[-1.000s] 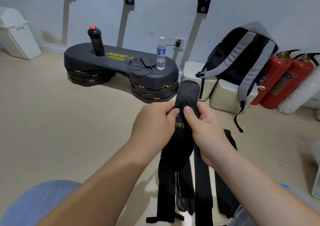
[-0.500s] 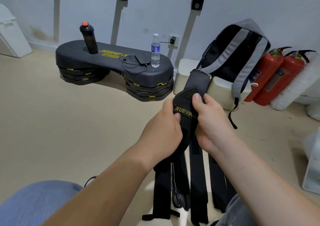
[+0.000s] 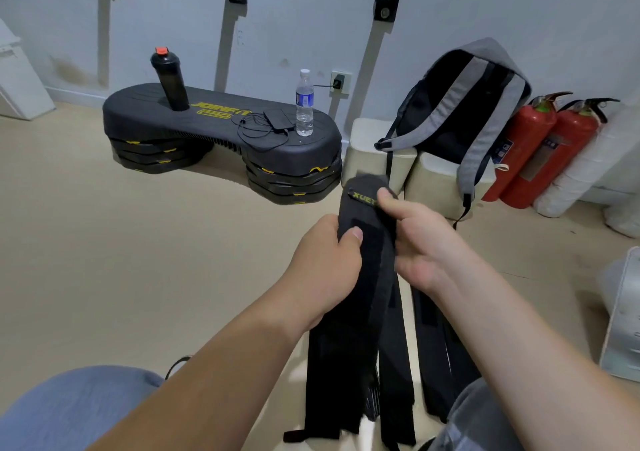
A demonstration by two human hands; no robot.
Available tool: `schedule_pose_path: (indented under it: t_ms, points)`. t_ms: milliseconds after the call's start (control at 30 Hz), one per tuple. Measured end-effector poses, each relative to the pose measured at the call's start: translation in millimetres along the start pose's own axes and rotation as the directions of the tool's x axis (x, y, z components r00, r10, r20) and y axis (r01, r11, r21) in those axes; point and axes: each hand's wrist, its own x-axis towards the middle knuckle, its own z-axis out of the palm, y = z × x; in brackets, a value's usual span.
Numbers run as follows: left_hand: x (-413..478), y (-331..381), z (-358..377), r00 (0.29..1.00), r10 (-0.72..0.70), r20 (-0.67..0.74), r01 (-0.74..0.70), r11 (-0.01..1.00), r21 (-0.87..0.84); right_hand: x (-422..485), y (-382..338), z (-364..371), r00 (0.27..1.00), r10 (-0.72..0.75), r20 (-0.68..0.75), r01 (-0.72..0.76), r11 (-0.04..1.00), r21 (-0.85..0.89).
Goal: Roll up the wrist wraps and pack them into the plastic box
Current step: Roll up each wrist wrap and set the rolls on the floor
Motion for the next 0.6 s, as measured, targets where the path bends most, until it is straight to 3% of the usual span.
schedule_pose_path:
  t_ms: [100, 200, 300, 367, 433, 500, 600]
  points:
    - [4.6, 4.7, -5.8, 0.995, -0.030, -0.098, 0.018, 0.993, -0.117, -11.2, 12.2, 5.6, 0.985, 0.113, 0.129, -0.095, 0.986, -0.136]
    - [9.7, 6.0, -13.2, 0.980, -0.115, -0.162, 0.074, 0.969, -0.238, -14.1, 25.5, 10.6, 0.987, 0.025, 0.158, 0.034, 0.932, -0.361]
    - [13.9, 9.3, -22.7, 0.959, -0.189, -0.213, 0.096, 0.919, -0.383, -17.1, 34.0, 12.1, 0.960, -0.207, 0.189, 0.280, 0.670, -0.688]
    - [17.1, 10.6, -29.8, 0.942, -0.220, -0.253, 0.081, 0.882, -0.465, -18.1, 38.3, 12.1, 0.938, -0.240, 0.251, 0.342, 0.514, -0.787]
    - [18.0, 10.6, -34.3, 0.936, -0.247, -0.252, 0.083, 0.848, -0.524, -16.7, 42.5, 11.8, 0.925, -0.242, 0.292, 0.374, 0.457, -0.807]
    - [16.4, 11.5, -35.9, 0.944, -0.244, -0.221, 0.088, 0.834, -0.545, -13.8, 46.8, 12.1, 0.905, -0.285, 0.317, 0.421, 0.486, -0.766]
    - [14.2, 10.6, -34.2, 0.967, -0.200, -0.159, 0.078, 0.825, -0.559, -9.2, 50.8, 13.3, 0.887, -0.329, 0.324, 0.461, 0.660, -0.593]
